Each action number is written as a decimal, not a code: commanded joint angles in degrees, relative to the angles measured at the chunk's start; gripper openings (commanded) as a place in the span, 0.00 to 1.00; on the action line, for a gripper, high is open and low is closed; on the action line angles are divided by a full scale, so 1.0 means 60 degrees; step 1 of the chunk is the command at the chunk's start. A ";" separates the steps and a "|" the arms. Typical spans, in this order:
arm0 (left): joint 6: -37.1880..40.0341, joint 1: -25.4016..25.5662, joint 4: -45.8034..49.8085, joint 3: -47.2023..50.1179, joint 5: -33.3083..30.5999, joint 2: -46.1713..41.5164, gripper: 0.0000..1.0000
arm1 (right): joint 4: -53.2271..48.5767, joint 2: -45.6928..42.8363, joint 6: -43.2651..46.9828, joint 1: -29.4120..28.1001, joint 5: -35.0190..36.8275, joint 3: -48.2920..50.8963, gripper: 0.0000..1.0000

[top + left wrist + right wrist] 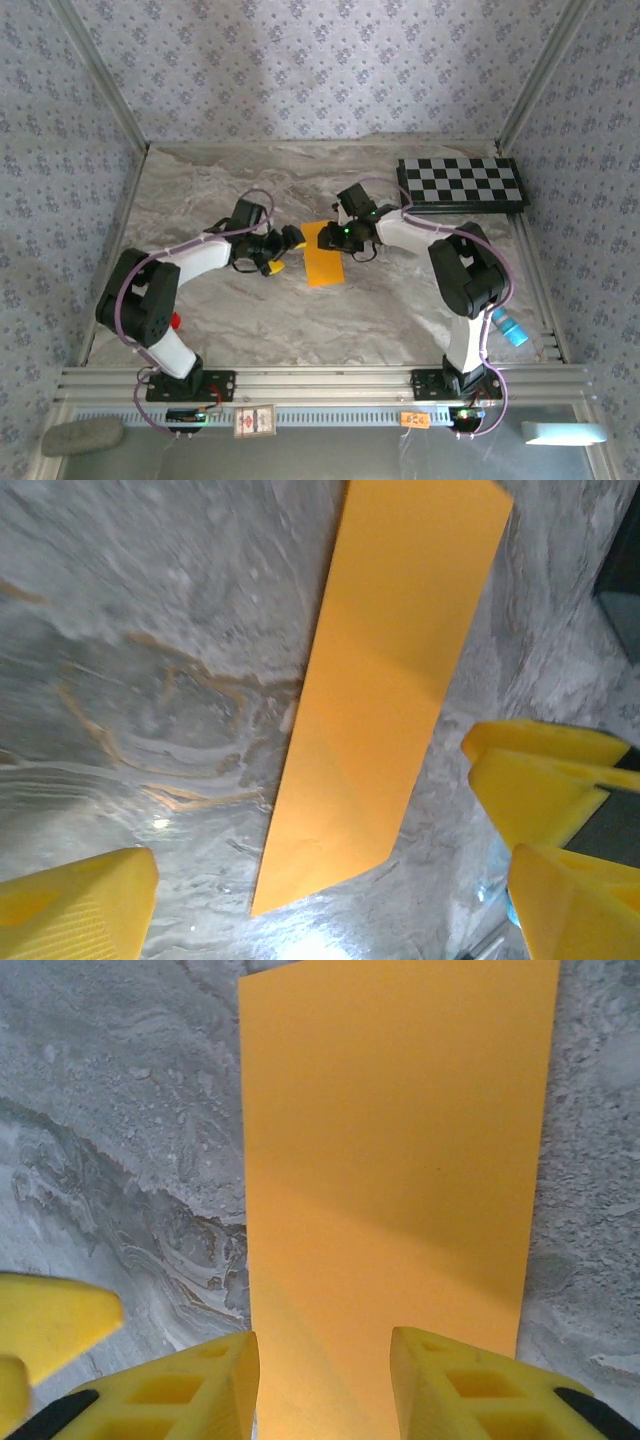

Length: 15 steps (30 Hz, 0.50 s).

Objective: Fold a paper plane with a square sheet of paper (pick it up from the middle)
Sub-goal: Third fold the triangle at the center of the table.

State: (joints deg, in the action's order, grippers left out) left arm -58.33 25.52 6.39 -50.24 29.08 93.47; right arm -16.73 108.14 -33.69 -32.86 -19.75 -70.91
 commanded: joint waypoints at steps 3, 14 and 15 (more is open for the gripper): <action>-0.0336 0.0325 -0.0633 0.0128 0.0469 0.0411 0.78 | -0.0105 0.0487 -0.0314 0.0113 0.0023 0.0115 0.40; -0.0183 0.0526 -0.0524 0.0097 0.0555 0.0976 0.44 | -0.0616 0.1074 -0.0308 0.0248 0.0321 0.0315 0.35; -0.0156 0.0528 -0.0537 0.0070 0.0599 0.1023 0.41 | -0.0647 0.1085 -0.0312 0.0259 0.0318 0.0320 0.34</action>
State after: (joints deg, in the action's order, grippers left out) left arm -60.05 28.32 3.38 -49.60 31.35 98.63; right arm -16.99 112.31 -34.98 -31.73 -19.77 -70.48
